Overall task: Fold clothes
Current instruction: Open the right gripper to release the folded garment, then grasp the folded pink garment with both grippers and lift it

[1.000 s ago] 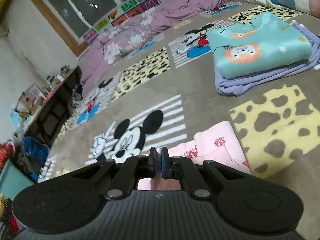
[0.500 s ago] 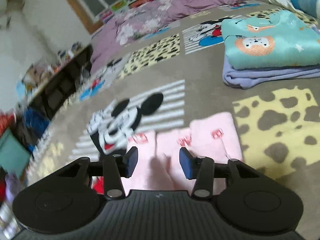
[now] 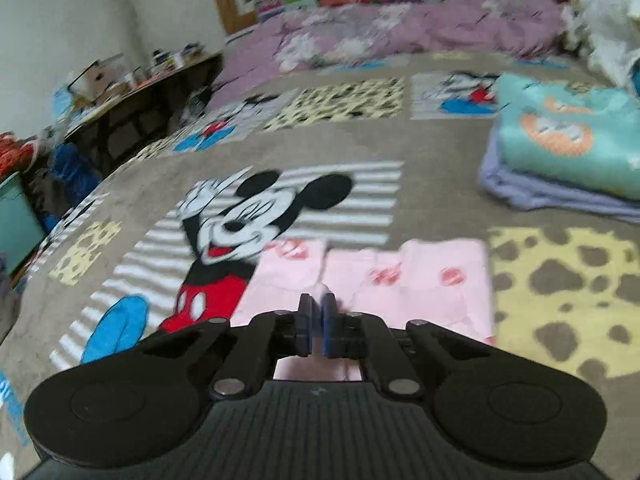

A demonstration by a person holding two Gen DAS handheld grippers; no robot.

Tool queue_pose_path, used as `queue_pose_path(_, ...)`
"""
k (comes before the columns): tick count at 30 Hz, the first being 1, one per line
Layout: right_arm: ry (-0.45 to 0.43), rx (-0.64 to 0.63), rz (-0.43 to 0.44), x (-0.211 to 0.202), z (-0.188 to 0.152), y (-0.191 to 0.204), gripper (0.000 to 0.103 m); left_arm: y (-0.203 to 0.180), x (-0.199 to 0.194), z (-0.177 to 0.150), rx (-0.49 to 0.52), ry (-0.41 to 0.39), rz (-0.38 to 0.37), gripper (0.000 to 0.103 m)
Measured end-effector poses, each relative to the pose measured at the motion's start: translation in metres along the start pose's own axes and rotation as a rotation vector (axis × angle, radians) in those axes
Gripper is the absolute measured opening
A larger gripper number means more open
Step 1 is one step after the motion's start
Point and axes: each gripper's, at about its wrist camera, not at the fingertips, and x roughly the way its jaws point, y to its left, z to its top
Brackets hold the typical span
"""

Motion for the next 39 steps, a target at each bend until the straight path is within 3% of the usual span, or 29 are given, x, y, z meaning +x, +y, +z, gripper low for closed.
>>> queue_pose_path(4,0.039,0.042,-0.011,0.006,0.000,-0.009,0.010,0.000,0.000,0.001,0.001,0.011,0.001,0.063)
queue_pose_path(9,-0.010,0.106,0.089,-0.022,0.002,-0.011,0.019,-0.002,-0.007,0.004,0.022,0.030,0.027,0.063)
queue_pose_path(12,-0.055,0.108,0.128,-0.055,0.000,-0.013,0.020,-0.004,-0.021,0.004,0.045,0.034,0.119,0.063)
queue_pose_path(16,-0.138,0.158,0.164,-0.105,-0.014,-0.027,0.028,-0.005,-0.041,0.008,0.021,-0.050,0.224,0.063)
queue_pose_path(17,-0.157,0.174,0.167,-0.117,-0.019,-0.031,0.032,-0.006,-0.043,0.012,0.014,-0.079,0.224,0.063)
queue_pose_path(21,-0.187,0.167,0.163,-0.153,-0.045,-0.041,0.032,-0.014,-0.029,0.026,-0.004,-0.145,0.225,0.063)
queue_pose_path(25,-0.191,0.147,0.148,-0.181,-0.070,-0.049,0.032,-0.030,0.001,0.035,0.057,-0.118,0.215,0.063)
queue_pose_path(27,-0.185,0.130,0.150,-0.194,-0.082,-0.052,0.032,-0.032,0.015,0.035,0.051,-0.076,0.228,0.064)
queue_pose_path(29,-0.176,0.108,0.149,-0.206,-0.091,-0.056,0.032,-0.024,0.039,0.027,0.033,0.045,0.252,0.068)
queue_pose_path(30,-0.170,0.085,0.146,-0.211,-0.094,-0.057,0.032,-0.024,0.044,0.023,0.057,0.059,0.270,0.068)
queue_pose_path(36,-0.146,-0.105,0.135,-0.241,-0.115,-0.052,0.032,-0.045,0.015,0.028,0.086,0.009,0.333,0.068)
queue_pose_path(39,-0.128,-0.231,0.119,-0.252,-0.134,-0.040,0.032,-0.069,0.003,0.023,0.235,0.037,0.408,0.068)
